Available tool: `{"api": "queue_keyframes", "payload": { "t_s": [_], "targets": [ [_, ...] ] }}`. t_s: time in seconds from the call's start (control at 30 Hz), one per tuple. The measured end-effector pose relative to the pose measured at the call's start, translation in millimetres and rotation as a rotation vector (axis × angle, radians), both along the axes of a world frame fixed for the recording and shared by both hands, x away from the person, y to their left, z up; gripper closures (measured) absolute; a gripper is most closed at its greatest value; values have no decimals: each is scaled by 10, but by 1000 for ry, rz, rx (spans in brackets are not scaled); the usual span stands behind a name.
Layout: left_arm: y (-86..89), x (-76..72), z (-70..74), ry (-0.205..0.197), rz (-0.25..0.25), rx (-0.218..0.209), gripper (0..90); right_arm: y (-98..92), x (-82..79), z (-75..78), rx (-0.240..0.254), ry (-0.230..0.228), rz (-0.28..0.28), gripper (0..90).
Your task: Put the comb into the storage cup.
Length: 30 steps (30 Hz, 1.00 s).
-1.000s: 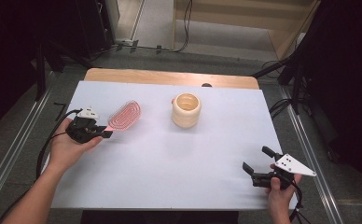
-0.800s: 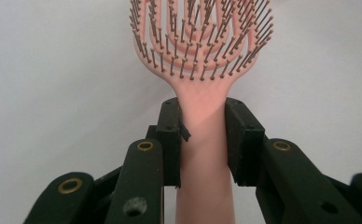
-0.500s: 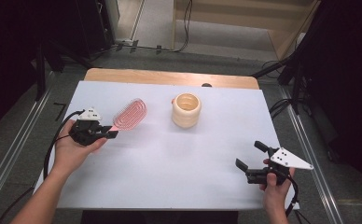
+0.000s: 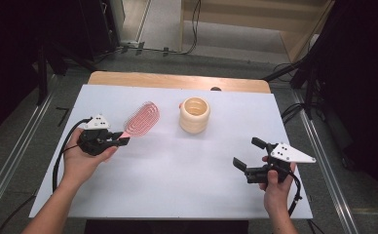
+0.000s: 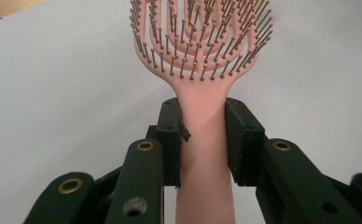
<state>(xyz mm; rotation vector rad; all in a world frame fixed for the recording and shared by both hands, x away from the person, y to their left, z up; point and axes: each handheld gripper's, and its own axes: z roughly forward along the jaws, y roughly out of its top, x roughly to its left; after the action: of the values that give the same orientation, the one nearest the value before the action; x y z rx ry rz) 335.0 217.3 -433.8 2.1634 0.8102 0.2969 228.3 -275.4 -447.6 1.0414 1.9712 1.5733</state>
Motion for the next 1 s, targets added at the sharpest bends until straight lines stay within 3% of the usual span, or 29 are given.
{"api": "queue_keyframes", "payload": {
  "t_s": [0.23, 0.43, 0.7, 1.0],
  "targets": [
    [-65, -58, 48, -30, -2, -47, 703, 174, 95, 66, 24, 12, 31, 0],
    [-162, -113, 93, -60, -16, -85, 704, 335, 172, 121, 8, 8, 48, 0],
    [-295, -196, 138, -112, -28, -115, 703, 482, 250, 177, 35, 12, 71, 0],
    [-441, -241, 135, -133, -31, -161, 703, 682, 361, 215, 45, 22, 93, 0]
  ]
}}
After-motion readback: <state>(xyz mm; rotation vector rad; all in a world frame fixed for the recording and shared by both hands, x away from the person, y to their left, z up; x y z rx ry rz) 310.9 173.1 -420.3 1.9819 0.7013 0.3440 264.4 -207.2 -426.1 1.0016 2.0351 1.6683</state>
